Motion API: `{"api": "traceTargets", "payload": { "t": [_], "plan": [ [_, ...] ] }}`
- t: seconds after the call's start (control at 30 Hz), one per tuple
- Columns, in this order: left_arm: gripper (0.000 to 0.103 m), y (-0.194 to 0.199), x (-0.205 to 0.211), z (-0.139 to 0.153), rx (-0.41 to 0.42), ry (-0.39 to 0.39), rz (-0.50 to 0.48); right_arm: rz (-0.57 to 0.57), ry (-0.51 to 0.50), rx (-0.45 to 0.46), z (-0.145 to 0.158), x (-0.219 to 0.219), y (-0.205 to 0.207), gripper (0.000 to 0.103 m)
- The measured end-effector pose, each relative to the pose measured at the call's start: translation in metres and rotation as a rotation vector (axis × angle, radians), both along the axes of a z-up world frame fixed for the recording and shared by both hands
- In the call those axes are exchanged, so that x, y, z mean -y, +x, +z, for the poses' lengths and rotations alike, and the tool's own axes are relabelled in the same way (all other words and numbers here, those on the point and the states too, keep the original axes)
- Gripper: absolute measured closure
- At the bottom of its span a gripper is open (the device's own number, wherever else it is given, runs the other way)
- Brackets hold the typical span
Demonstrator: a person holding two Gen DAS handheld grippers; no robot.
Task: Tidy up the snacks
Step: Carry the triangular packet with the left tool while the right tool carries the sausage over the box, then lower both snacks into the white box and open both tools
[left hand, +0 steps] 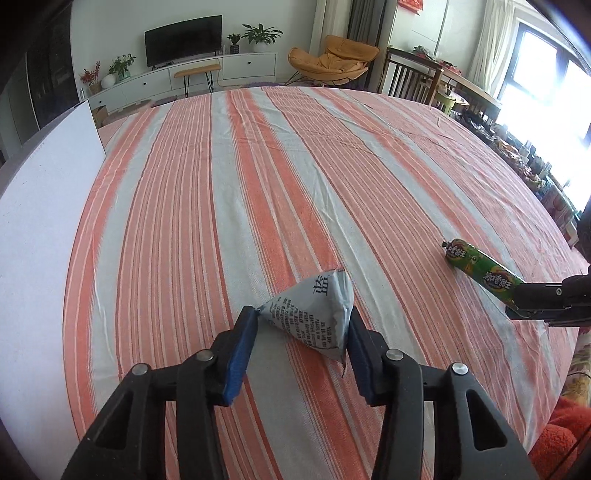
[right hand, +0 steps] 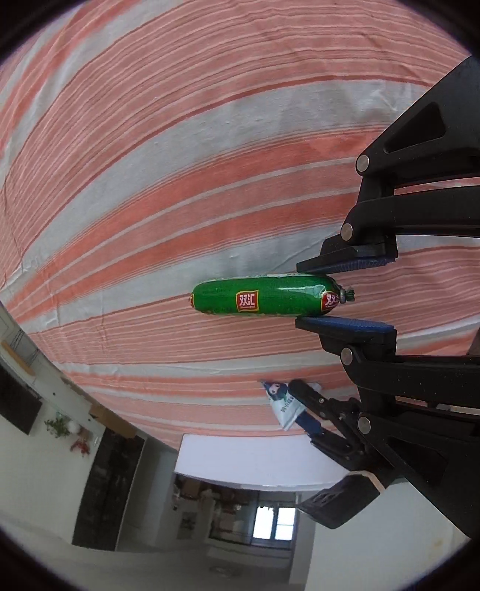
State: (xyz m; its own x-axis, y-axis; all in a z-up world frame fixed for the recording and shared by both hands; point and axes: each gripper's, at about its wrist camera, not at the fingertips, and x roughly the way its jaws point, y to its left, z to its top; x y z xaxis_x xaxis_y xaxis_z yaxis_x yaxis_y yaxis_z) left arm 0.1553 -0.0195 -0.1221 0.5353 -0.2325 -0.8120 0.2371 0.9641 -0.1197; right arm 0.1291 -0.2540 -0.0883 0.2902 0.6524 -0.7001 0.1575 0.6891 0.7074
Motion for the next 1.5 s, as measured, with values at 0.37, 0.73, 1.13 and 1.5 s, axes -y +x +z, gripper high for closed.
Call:
{"api": "traceTargets", "payload": {
  "t": [0.37,0.73,1.13,1.5],
  "plan": [
    [0.057,-0.092,-0.045,0.096,0.122,-0.200,-0.038,-0.014,0.078,0.184,0.054,-0.035,-0.068,0.080],
    [0.057,-0.139,-0.088,0.116,0.116,-0.182,-0.008,0.256,-0.458,0.123,0.033,-0.069,-0.087,0.053],
    [0.057,-0.148,-0.123,0.142,0.087,-0.274,0.020,0.350,-0.629,0.154,0.017,-0.129,-0.044,0.079],
    [0.057,-0.132,-0.271,0.157,0.133,-0.044,0.330,0.351,-0.063,0.315,0.133,-0.213,-0.063,0.080]
  ]
}}
